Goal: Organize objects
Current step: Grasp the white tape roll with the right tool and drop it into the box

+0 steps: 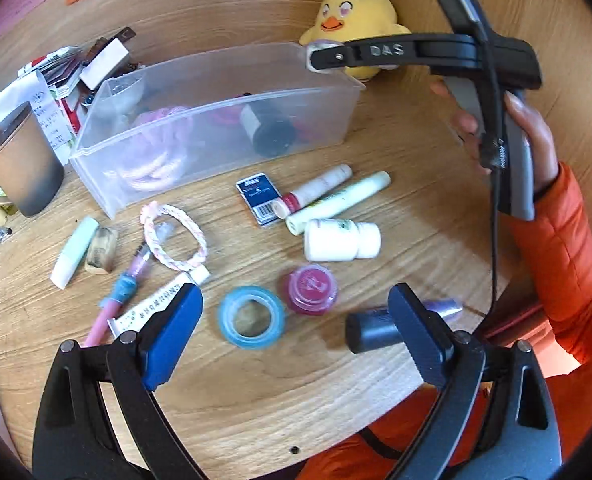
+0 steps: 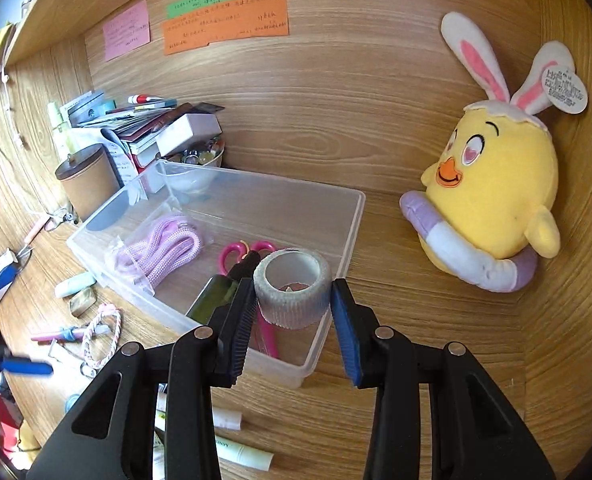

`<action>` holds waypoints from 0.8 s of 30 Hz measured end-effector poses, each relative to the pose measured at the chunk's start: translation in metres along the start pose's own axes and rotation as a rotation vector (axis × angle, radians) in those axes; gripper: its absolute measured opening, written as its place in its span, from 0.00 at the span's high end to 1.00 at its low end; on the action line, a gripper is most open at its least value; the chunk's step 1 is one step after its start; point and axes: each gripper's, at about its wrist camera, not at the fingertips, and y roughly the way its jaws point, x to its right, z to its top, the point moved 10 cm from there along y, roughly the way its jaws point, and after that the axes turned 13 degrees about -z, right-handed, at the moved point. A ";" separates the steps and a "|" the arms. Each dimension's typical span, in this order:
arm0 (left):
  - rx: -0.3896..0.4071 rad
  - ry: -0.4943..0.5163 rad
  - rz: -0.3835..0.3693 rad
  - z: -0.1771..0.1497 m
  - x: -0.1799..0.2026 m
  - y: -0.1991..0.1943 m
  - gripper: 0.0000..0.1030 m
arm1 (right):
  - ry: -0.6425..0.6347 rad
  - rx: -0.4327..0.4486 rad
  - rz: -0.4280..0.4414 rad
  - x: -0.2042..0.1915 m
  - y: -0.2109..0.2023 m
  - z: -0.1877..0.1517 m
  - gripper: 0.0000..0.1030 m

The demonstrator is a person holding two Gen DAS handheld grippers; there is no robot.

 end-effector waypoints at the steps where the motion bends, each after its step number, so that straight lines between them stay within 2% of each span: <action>1: -0.003 0.005 -0.011 -0.003 0.006 0.002 0.08 | 0.000 -0.002 0.007 -0.001 0.002 0.000 0.66; 6: -0.052 0.038 -0.057 -0.018 0.036 0.025 0.08 | -0.012 -0.015 0.031 -0.010 0.009 0.001 0.66; 8: -0.048 0.072 -0.027 -0.018 0.042 0.031 0.06 | -0.025 -0.017 0.033 -0.015 0.011 0.002 0.66; 12: -0.085 0.083 -0.060 -0.023 0.056 0.045 0.06 | -0.057 -0.026 0.029 -0.024 0.017 0.004 0.66; 15: -0.108 0.097 -0.049 -0.026 0.060 0.055 0.06 | -0.083 -0.038 0.030 -0.032 0.024 0.006 0.66; 17: -0.101 0.113 -0.009 -0.025 0.060 0.060 0.03 | -0.107 -0.048 0.029 -0.038 0.030 0.006 0.66; 19: -0.087 0.106 -0.001 -0.023 0.060 0.062 0.01 | -0.128 -0.066 0.023 -0.043 0.038 0.004 0.66; 24: -0.041 0.067 0.037 -0.014 0.051 0.062 0.01 | -0.124 -0.097 0.019 -0.044 0.048 0.001 0.65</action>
